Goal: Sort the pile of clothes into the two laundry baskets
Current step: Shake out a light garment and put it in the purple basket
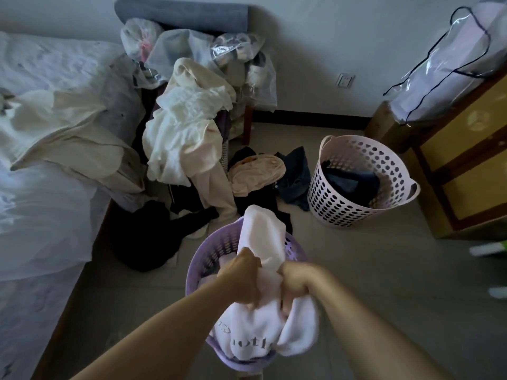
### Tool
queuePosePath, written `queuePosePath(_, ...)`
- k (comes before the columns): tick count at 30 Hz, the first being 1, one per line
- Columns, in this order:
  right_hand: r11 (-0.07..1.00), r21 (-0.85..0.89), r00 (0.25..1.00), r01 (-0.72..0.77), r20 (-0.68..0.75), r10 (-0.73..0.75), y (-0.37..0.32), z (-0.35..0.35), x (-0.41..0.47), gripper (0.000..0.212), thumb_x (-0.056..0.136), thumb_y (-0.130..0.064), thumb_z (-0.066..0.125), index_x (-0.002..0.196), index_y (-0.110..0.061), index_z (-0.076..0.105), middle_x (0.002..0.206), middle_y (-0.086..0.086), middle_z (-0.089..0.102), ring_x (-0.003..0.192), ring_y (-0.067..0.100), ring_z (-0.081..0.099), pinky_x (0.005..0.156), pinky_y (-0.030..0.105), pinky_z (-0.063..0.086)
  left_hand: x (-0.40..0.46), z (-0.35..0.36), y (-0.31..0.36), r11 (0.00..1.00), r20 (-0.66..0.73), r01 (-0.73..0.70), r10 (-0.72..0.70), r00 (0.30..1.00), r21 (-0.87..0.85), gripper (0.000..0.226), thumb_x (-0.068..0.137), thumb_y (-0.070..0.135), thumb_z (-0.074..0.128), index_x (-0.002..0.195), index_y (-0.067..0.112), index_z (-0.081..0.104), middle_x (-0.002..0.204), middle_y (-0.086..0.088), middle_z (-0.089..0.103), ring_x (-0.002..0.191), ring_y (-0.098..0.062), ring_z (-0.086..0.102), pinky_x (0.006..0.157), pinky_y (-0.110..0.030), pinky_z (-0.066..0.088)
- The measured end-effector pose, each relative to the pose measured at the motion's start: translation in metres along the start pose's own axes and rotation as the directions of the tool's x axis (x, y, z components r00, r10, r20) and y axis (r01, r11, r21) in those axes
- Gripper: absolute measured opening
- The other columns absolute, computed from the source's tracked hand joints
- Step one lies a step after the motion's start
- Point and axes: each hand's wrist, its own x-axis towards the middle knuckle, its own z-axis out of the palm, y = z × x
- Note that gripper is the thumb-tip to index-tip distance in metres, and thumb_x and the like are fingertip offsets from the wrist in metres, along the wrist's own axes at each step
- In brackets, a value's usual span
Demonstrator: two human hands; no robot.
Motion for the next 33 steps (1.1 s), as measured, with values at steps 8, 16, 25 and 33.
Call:
queuePosePath(8,0.998,0.025,0.996,0.061,0.07,-0.063,0.018,-0.013,0.053,0.042,0.068,-0.014,0.08,0.108,-0.008,0.069,0.094,0.002,0.062,0.087,0.016,0.058,0.082,0.027,0.051,0.052,0.004,-0.005,0.995,0.114,0.085,-0.091,0.989,0.053,0.064,0.067,0.022,0.078,0.121,0.019,0.044,0.116,-0.003,0.057,0.107,-0.026,0.057,0.074,-0.032,0.042)
queuePosePath(16,0.963,0.266,0.916,-0.046,-0.373,0.147,0.036,-0.021,0.12,0.068,0.061,-0.017,0.078,0.121,-0.012,0.048,0.125,0.01,0.051,0.114,0.029,0.054,0.089,0.037,0.051,0.119,0.007,-0.025,0.978,0.041,0.206,-0.205,0.978,-0.041,0.064,0.066,0.028,0.073,0.121,0.016,0.042,0.118,-0.006,0.058,0.11,-0.029,0.057,0.077,-0.034,0.043)
queuePosePath(25,0.971,0.239,0.719,0.015,-0.677,0.156,0.041,0.032,0.173,0.095,0.081,-0.024,0.064,0.151,-0.022,0.0,0.154,0.011,0.012,0.14,0.03,0.023,0.112,0.036,0.029,0.202,0.028,-0.051,0.97,-0.055,0.163,-0.175,0.983,-0.18,0.079,0.085,0.021,0.06,0.149,0.03,0.014,0.148,-0.005,0.031,0.132,-0.031,0.04,0.102,-0.045,0.038)
queuePosePath(33,0.986,0.152,0.778,0.065,-0.627,0.045,0.06,0.023,0.239,0.104,0.079,-0.037,0.067,0.151,-0.024,-0.007,0.16,0.004,-0.007,0.147,0.026,0.005,0.115,0.039,0.022,0.25,0.072,-0.07,0.972,-0.008,0.149,-0.153,0.988,-0.18,0.107,0.074,0.025,0.073,0.148,0.039,-0.002,0.15,-0.003,0.017,0.137,-0.03,0.032,0.101,-0.044,0.044)
